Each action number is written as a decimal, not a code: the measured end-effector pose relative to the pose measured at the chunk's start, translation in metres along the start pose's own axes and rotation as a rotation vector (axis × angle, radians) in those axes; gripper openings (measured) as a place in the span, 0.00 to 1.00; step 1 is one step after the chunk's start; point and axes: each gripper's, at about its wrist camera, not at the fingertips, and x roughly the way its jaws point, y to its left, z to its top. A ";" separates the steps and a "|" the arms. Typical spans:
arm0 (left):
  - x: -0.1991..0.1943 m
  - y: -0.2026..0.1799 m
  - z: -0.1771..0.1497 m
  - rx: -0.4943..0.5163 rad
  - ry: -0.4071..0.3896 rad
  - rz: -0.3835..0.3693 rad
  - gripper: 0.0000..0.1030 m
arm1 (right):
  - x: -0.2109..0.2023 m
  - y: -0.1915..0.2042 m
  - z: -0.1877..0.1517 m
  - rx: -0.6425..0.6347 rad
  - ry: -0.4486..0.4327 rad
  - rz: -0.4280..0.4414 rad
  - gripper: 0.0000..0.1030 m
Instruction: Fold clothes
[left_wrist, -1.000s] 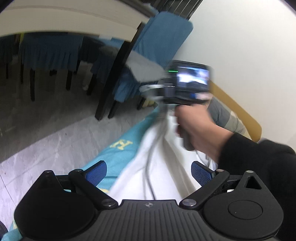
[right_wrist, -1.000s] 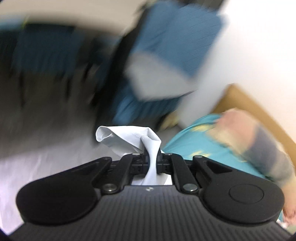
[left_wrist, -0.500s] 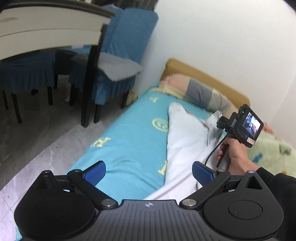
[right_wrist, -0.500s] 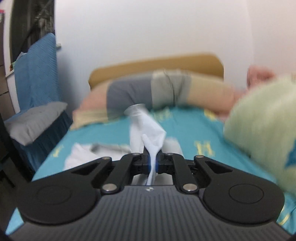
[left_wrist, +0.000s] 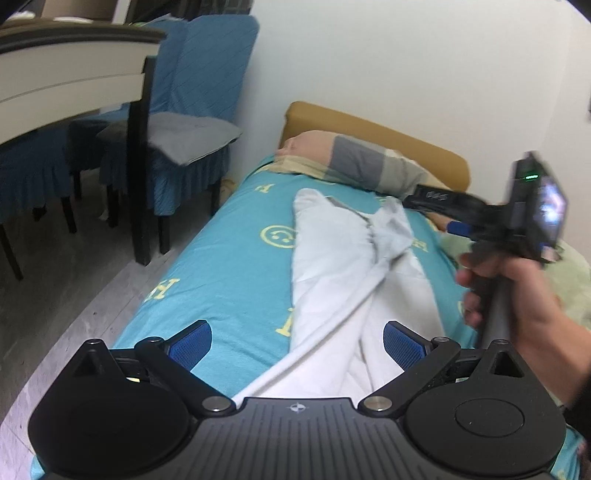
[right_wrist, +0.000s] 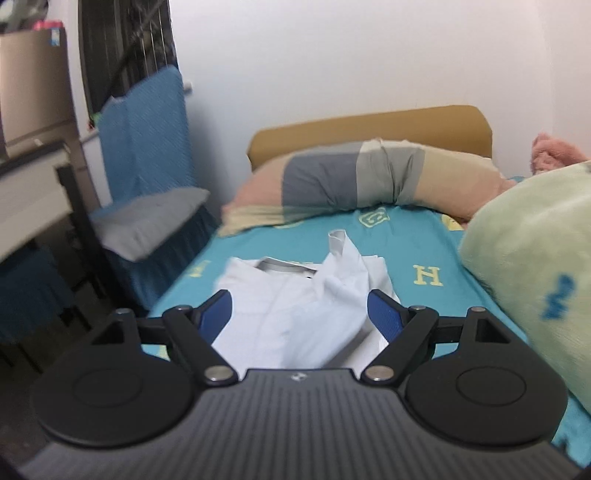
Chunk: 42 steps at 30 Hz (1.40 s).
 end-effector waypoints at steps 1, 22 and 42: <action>-0.003 0.003 0.003 -0.007 0.016 -0.026 0.98 | -0.020 0.001 0.001 0.010 -0.003 0.010 0.80; 0.027 0.146 0.046 -0.187 0.408 -0.375 0.89 | -0.242 -0.055 -0.107 0.261 0.155 0.005 0.80; -0.012 0.035 0.000 0.684 0.495 -0.328 0.03 | -0.211 -0.058 -0.131 0.303 0.288 -0.053 0.79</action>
